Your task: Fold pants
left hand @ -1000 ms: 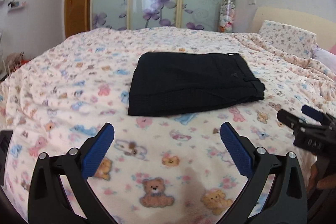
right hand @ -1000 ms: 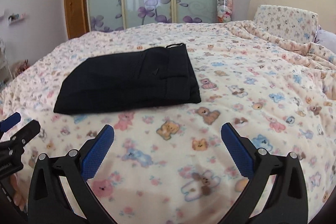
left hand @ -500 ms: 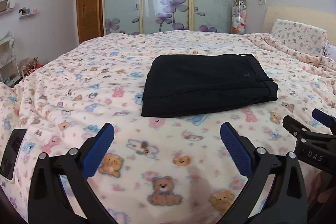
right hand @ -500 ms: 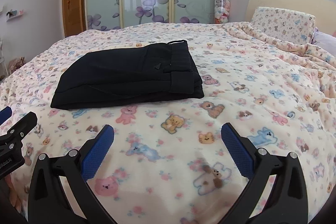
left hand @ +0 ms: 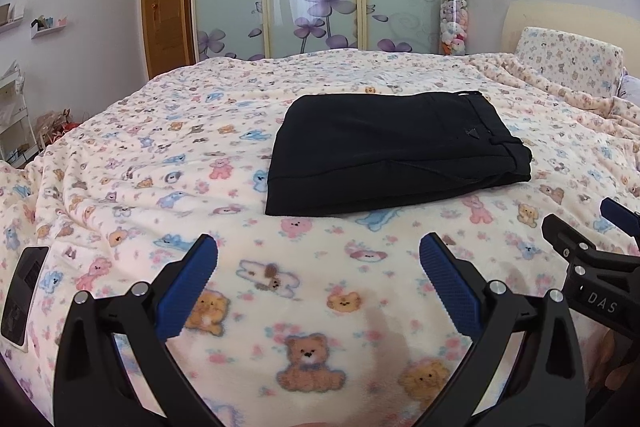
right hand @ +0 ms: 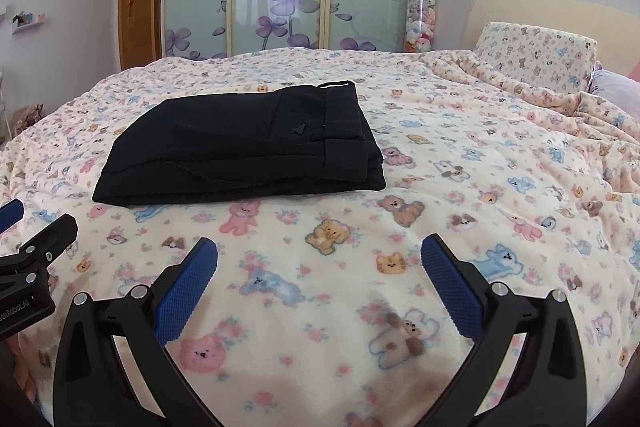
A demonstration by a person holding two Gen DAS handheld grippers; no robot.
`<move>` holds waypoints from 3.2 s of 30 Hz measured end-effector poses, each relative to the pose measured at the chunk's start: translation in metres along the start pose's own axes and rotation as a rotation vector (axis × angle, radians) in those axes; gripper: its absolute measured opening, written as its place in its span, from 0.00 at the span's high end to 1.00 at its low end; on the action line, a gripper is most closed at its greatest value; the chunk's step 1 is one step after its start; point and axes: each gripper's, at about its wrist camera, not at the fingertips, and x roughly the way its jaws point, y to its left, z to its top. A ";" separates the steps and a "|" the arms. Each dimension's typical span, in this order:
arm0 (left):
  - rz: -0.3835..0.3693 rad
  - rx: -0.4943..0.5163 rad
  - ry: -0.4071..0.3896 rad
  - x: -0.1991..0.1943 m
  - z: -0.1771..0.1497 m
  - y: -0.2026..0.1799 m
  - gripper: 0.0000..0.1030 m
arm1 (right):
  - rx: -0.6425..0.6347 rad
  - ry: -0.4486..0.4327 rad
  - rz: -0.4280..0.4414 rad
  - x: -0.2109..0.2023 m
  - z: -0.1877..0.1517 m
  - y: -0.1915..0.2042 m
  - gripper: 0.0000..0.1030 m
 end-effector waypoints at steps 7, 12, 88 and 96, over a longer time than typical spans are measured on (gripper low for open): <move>-0.001 0.002 0.002 0.001 0.000 -0.001 0.02 | 0.001 0.004 -0.002 0.001 -0.001 0.001 0.01; -0.002 0.004 0.003 0.001 -0.001 -0.002 0.02 | 0.002 0.004 -0.002 0.001 0.000 0.000 0.01; -0.001 0.030 -0.014 0.001 0.000 -0.001 0.02 | -0.001 0.009 0.001 0.001 0.000 -0.002 0.01; -0.010 0.028 -0.001 0.003 0.000 0.001 0.02 | -0.001 0.010 0.001 0.001 0.001 -0.002 0.01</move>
